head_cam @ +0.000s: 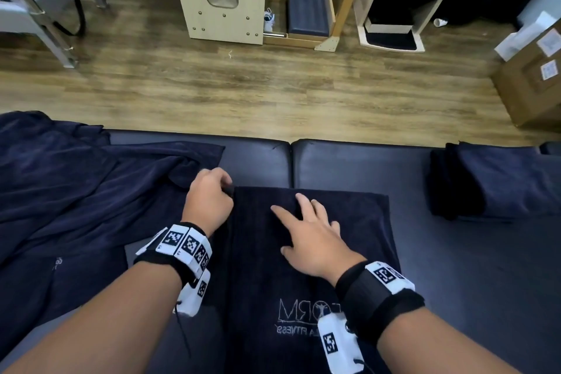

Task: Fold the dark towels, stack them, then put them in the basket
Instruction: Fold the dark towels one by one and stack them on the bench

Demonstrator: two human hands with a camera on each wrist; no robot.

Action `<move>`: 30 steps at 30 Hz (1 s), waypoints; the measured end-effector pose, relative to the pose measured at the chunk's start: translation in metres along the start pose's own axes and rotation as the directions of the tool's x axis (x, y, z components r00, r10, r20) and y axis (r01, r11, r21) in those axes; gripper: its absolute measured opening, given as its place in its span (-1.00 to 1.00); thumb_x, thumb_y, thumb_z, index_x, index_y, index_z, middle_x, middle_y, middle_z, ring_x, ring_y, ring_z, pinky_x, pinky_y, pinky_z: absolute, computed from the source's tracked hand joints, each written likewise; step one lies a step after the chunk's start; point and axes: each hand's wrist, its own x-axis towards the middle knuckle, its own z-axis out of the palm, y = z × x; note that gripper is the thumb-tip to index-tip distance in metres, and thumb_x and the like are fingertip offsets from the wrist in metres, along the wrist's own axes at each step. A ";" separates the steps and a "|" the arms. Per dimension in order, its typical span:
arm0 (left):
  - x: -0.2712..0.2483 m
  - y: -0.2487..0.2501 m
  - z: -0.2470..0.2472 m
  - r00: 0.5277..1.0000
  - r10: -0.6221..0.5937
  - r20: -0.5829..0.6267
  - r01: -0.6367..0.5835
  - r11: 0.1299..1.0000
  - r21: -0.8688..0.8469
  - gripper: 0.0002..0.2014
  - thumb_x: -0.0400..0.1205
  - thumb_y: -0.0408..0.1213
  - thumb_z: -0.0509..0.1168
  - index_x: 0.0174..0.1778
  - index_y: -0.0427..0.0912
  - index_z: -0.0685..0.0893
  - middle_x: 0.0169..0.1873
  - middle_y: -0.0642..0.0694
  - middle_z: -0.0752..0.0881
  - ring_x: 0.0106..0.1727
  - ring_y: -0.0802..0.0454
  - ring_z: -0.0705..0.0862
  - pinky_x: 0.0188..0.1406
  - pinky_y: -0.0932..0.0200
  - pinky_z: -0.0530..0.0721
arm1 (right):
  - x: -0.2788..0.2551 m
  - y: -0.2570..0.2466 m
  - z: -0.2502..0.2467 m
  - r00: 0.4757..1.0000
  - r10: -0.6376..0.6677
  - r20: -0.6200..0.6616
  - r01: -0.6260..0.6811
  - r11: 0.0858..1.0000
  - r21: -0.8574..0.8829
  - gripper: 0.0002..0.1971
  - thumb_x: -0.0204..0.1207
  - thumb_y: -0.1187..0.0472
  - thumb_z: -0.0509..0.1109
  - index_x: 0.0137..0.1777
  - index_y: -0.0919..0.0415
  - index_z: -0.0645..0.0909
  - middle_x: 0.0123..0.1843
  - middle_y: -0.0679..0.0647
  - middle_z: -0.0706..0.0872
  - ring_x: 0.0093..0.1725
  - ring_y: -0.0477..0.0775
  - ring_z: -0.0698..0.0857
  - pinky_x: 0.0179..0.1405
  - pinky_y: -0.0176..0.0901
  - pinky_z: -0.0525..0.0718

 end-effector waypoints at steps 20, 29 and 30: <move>-0.172 -0.011 0.008 0.828 0.482 0.286 -0.560 0.691 0.458 -0.77 0.49 -0.11 0.18 -0.09 -0.16 0.62 -0.06 -0.11 0.58 -0.07 -0.20 0.59 -0.19 -0.13 0.69 | -0.137 0.135 0.074 0.958 -0.092 -0.273 0.042 0.982 -0.183 -0.47 0.51 -0.18 0.33 0.45 -0.01 0.49 0.42 0.00 0.42 0.45 0.19 0.44 0.31 0.11 0.60; -0.277 -0.032 0.022 0.684 0.485 0.545 -0.725 0.538 0.431 -0.61 0.37 0.11 0.51 -0.10 -0.03 0.57 -0.08 0.04 0.55 -0.10 0.03 0.51 -0.13 0.11 0.66 | -0.219 0.168 0.131 0.949 -0.230 -0.217 0.167 0.947 -0.276 -0.56 0.32 -0.21 0.50 0.15 -0.10 0.55 0.18 -0.13 0.52 0.11 0.08 0.60 -0.08 -0.05 0.68; -0.279 -0.033 0.022 0.679 0.510 0.528 -0.732 0.518 0.442 -0.68 0.40 -0.01 0.51 -0.10 -0.05 0.59 -0.09 0.01 0.57 -0.11 0.01 0.52 -0.12 0.11 0.63 | -0.221 0.171 0.133 0.943 -0.236 -0.236 0.159 0.940 -0.302 -0.63 0.31 -0.09 0.54 0.07 -0.06 0.56 0.12 -0.09 0.55 0.05 0.12 0.63 -0.17 -0.03 0.70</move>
